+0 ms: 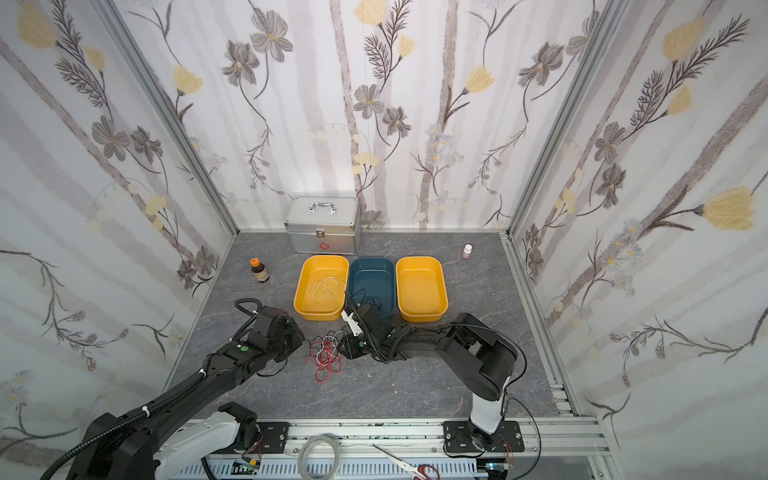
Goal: Untangle and sort cables by color
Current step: Untie the cable.
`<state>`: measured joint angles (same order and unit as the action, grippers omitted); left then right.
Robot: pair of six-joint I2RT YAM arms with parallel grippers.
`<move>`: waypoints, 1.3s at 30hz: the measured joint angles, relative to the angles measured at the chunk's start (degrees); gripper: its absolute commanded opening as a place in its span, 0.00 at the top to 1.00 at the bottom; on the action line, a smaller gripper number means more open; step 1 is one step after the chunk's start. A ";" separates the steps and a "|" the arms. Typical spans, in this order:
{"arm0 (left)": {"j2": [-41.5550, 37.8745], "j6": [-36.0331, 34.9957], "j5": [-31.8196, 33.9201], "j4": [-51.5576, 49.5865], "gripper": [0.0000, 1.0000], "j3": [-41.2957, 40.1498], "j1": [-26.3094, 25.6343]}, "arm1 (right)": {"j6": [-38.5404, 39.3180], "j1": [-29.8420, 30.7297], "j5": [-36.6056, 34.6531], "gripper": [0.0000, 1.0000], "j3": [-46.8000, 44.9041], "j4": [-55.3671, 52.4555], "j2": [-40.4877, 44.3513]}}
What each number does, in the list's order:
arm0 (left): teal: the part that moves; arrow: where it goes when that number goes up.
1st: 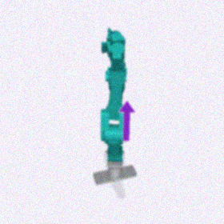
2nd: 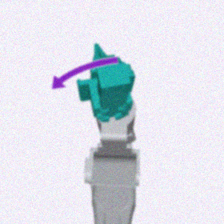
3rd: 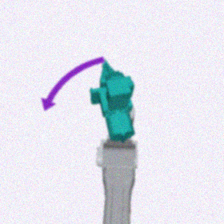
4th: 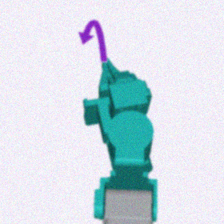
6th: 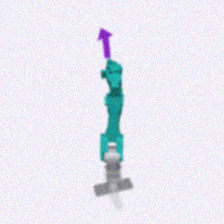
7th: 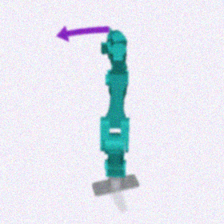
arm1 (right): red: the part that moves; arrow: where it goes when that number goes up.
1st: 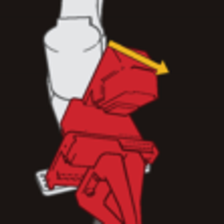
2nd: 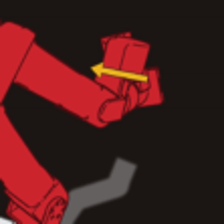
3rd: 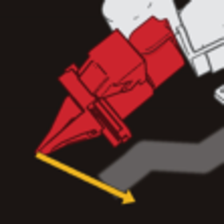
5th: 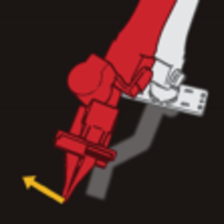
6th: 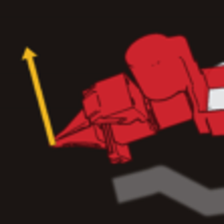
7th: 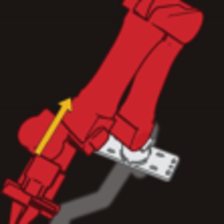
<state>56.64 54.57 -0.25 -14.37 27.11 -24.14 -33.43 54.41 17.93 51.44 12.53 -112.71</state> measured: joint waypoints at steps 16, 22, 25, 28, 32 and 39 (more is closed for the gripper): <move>-7.65 -0.63 -1.18 -4.37 1.00 2.71 0.63 | 0.00 0.00 1.14 0.62 4.09 -0.20 -1.73; -9.51 -1.90 -3.58 -4.26 1.00 3.45 0.61 | 0.04 0.24 2.21 0.55 8.48 0.00 -3.48; -10.01 -2.10 -4.42 -4.26 1.00 3.45 0.63 | 0.33 0.28 3.10 0.54 10.80 -0.07 -4.48; -10.36 -2.14 -4.96 -4.24 1.00 3.52 0.63 | 0.66 0.28 3.91 0.53 12.46 0.24 -4.83; -10.93 -2.16 -5.95 -4.15 1.00 3.76 0.63 | 0.63 0.28 4.96 0.54 15.10 1.11 -6.80; -13.14 -2.05 -6.91 -3.63 1.00 4.35 0.66 | 0.00 0.35 4.59 0.58 18.86 0.61 -10.23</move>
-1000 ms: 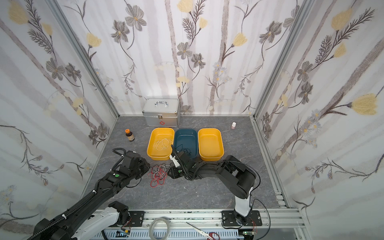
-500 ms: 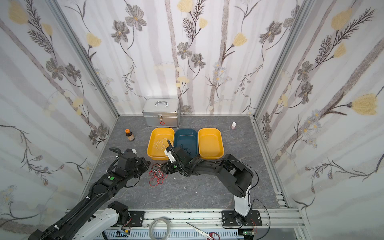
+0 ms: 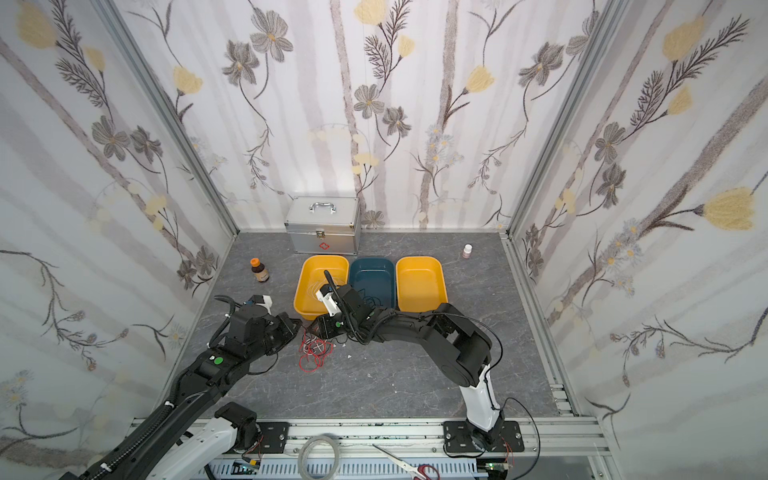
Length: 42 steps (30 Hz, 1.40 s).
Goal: Untangle and sort cables by color
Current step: Untie the cable.
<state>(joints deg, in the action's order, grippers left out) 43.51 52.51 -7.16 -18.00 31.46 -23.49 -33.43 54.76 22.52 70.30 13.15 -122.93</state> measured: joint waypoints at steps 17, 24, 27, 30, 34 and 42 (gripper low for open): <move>-2.99 1.49 -0.57 0.90 1.00 2.51 0.00 | -1.09 -0.31 -2.01 0.80 0.13 -4.31 -1.51; -2.95 1.49 -0.61 1.01 1.00 2.64 0.02 | -1.46 -0.79 -3.17 0.92 -4.68 -4.22 2.19; -2.54 1.46 -0.98 1.07 1.00 3.02 0.02 | -1.49 -1.14 -3.23 0.91 -7.89 -4.04 3.54; -1.49 1.44 -1.81 1.31 1.00 3.13 0.02 | -1.49 -1.31 -3.37 0.90 -10.21 -4.04 5.22; 0.15 1.25 -3.56 2.78 1.00 3.13 0.07 | -1.46 -0.79 -2.89 0.91 -11.96 -3.93 8.33; 1.09 0.15 -5.07 4.31 1.00 3.10 0.07 | -0.94 0.94 -3.15 0.94 -16.00 -4.70 11.02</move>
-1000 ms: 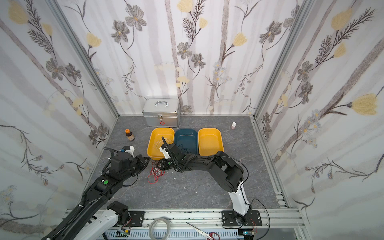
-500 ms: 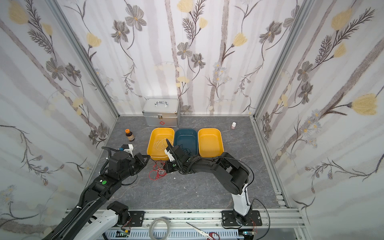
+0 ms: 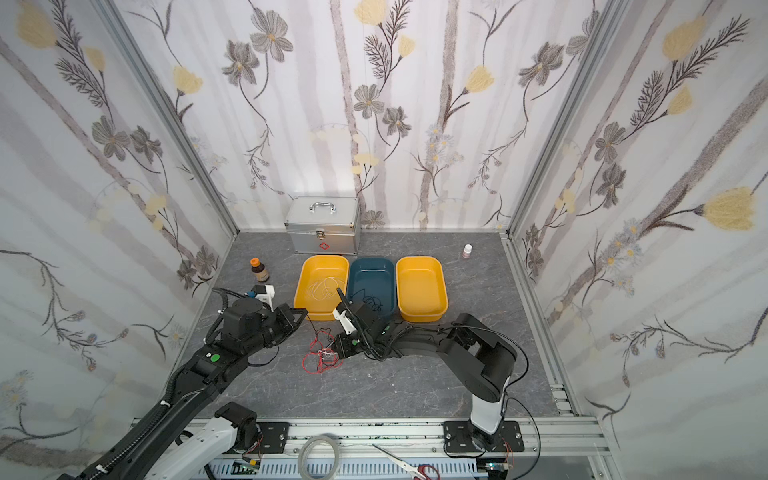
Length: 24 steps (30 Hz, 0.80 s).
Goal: Untangle and sort cables by color
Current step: Untie the cable.
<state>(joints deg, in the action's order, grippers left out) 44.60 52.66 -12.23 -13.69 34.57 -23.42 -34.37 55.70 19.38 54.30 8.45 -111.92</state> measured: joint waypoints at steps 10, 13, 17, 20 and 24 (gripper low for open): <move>0.28 -0.66 -0.02 -0.28 1.00 0.02 0.00 | 2.62 -0.37 -5.46 0.91 -1.92 -5.70 3.69; 0.35 -1.14 -0.04 -0.24 1.00 0.00 0.02 | 4.37 -0.37 -6.27 0.86 -1.90 -7.82 4.66; 1.51 -1.27 -1.40 1.31 1.00 -0.22 0.02 | 5.97 -0.20 -5.11 0.79 -1.81 -8.85 6.47; 2.54 -1.51 -3.74 3.15 1.00 -0.74 0.00 | 6.73 -0.22 -2.99 0.73 -1.33 -8.41 8.63; 3.41 -2.38 -6.16 4.66 1.00 -0.96 -0.11 | 7.65 -0.42 -1.33 0.69 0.04 -6.73 10.43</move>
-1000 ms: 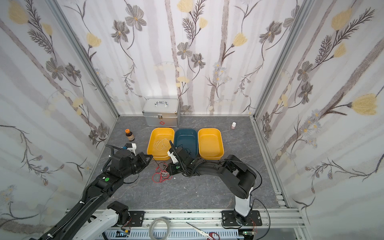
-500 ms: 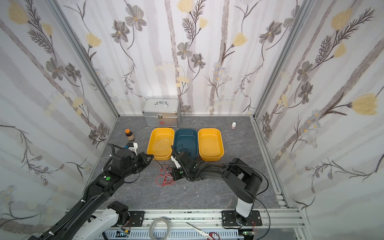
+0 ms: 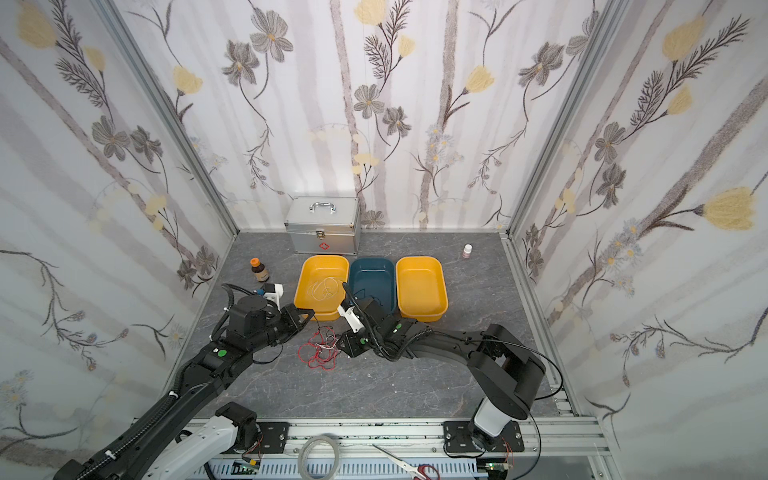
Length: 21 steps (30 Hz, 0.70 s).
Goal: Untangle and sort cables by color
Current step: Untie the cable.
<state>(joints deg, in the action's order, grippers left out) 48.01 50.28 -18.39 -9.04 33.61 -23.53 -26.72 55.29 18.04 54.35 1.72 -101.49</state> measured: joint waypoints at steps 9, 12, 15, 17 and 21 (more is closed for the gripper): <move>0.46 -2.82 -3.50 0.83 1.00 -0.17 -0.74 | 5.49 -2.49 1.16 0.63 3.74 3.43 -2.86; 0.13 -3.76 -4.24 0.94 1.00 -0.17 -0.92 | 7.96 -2.97 1.31 0.63 4.63 4.24 -4.46; 0.04 -3.85 -4.35 1.31 1.00 -0.31 -1.03 | 9.49 -2.84 2.75 0.63 5.03 5.73 -6.10; 0.04 -3.98 -4.35 1.57 1.00 -0.55 -1.07 | 9.92 -2.80 3.39 0.63 5.22 6.25 -7.23; 0.04 -4.22 -4.37 1.90 1.00 -0.61 -1.14 | 9.88 -2.86 4.55 0.66 5.27 7.34 -8.74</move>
<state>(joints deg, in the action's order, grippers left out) 48.05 46.06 -22.76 -7.14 32.99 -24.67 -16.84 52.42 22.59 59.61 9.06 -110.24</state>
